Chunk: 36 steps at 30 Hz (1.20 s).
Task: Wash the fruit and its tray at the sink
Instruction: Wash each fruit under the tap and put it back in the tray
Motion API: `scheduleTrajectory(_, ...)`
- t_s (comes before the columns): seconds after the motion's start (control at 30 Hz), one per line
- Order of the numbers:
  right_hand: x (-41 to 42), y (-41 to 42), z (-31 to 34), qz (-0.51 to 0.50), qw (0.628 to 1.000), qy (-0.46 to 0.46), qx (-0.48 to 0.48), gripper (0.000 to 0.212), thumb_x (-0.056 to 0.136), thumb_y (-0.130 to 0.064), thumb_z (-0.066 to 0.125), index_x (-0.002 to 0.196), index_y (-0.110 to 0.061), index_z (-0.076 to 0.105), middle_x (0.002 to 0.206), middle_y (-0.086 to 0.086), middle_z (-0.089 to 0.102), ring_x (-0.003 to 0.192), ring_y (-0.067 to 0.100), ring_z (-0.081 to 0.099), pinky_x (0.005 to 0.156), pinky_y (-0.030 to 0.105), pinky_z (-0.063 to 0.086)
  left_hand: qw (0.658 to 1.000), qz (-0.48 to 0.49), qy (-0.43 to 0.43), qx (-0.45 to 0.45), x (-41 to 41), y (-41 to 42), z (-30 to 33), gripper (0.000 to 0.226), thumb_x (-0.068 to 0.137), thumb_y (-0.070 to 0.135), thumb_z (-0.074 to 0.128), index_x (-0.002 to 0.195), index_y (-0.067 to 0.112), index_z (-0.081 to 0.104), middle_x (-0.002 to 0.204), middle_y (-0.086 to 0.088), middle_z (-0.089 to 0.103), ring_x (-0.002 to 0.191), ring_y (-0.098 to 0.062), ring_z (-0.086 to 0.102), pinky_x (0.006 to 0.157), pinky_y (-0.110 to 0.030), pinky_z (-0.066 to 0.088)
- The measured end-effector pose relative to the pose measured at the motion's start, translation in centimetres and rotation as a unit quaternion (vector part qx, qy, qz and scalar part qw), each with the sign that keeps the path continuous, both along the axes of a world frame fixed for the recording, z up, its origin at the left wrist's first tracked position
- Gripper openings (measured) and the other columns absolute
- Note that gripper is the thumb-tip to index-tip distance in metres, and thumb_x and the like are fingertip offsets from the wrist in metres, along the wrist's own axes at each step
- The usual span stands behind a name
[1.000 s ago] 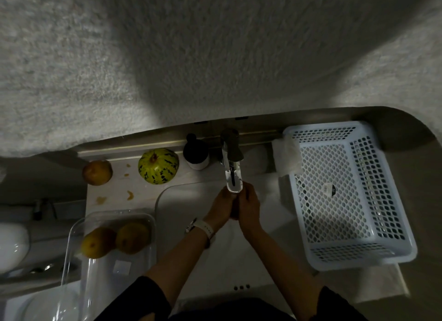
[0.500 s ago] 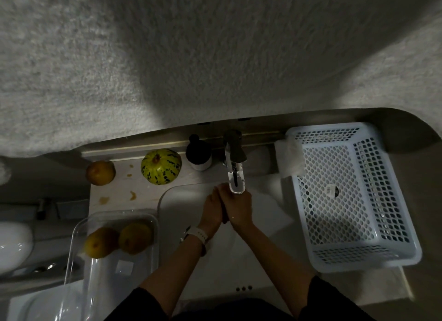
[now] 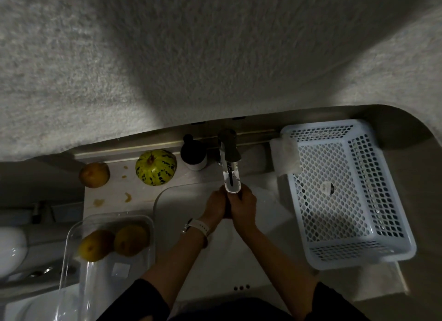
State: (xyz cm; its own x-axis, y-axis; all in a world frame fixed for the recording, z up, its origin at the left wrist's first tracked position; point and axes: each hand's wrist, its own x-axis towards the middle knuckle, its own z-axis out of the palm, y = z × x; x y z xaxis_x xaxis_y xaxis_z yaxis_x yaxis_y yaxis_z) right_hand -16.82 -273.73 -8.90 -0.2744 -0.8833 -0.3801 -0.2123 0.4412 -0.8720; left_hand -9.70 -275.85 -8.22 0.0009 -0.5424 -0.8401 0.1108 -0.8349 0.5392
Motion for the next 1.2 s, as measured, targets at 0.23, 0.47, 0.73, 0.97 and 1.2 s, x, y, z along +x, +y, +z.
scheduleTrajectory(0.23,0.0,-2.0,0.1,-0.159,0.971,-0.107,0.143,0.026,0.092,-0.007,0.054,0.071,0.006,0.061,0.071,0.021,0.064,0.065,0.025,0.059,0.062,0.033,0.05,0.973,-0.037,-0.097,-0.205,-0.6,1.9,0.0,0.028,0.099,0.029,0.052,0.076,0.032,0.066,0.069,0.012,0.07,0.064,0.001,0.065,0.053,-0.014,0.047)
scheduleTrajectory(0.47,0.0,-1.5,0.3,-0.113,0.985,-0.05,0.116,0.027,0.091,-0.011,0.054,0.064,-0.009,0.061,0.062,0.002,0.063,0.057,0.012,0.057,0.051,0.019,0.043,0.961,-0.046,-0.152,-0.228,-1.1,1.8,-0.5,0.022,0.099,0.024,0.053,0.08,0.019,0.063,0.076,-0.002,0.068,0.071,-0.013,0.064,0.065,-0.034,0.051)
scheduleTrajectory(0.73,0.9,-0.4,0.3,0.018,1.0,0.0,0.0,0.021,0.085,-0.024,0.069,0.075,-0.005,0.066,0.068,0.009,0.068,0.067,0.023,0.067,0.065,0.046,0.054,0.999,-0.051,-0.016,-0.003,1.6,-0.1,0.0,0.028,0.102,0.027,0.039,0.099,0.011,0.061,0.104,-0.017,0.07,0.093,-0.029,0.064,0.08,-0.041,0.055)
scheduleTrajectory(0.97,0.6,-0.3,0.0,0.083,0.996,0.023,0.032,0.032,0.088,-0.042,0.061,0.08,-0.011,0.065,0.076,0.009,0.069,0.073,0.021,0.067,0.071,0.045,0.055,0.981,0.022,0.164,0.099,2.8,0.1,1.0,0.039,0.101,0.038,0.036,0.102,0.01,0.063,0.085,-0.007,0.074,0.079,-0.02,0.07,0.066,-0.031,0.055)
scheduleTrajectory(1.2,-0.1,-0.1,0.0,0.011,0.997,-0.046,0.061,0.012,0.098,-0.011,0.048,0.098,-0.013,0.061,0.097,0.01,0.066,0.095,0.028,0.064,0.086,0.043,0.051,0.996,-0.053,-0.024,-0.066,1.0,1.1,-0.9,0.033,0.102,0.034,0.043,0.103,0.004,0.058,0.098,-0.016,0.066,0.09,-0.029,0.067,0.069,-0.038,0.058)
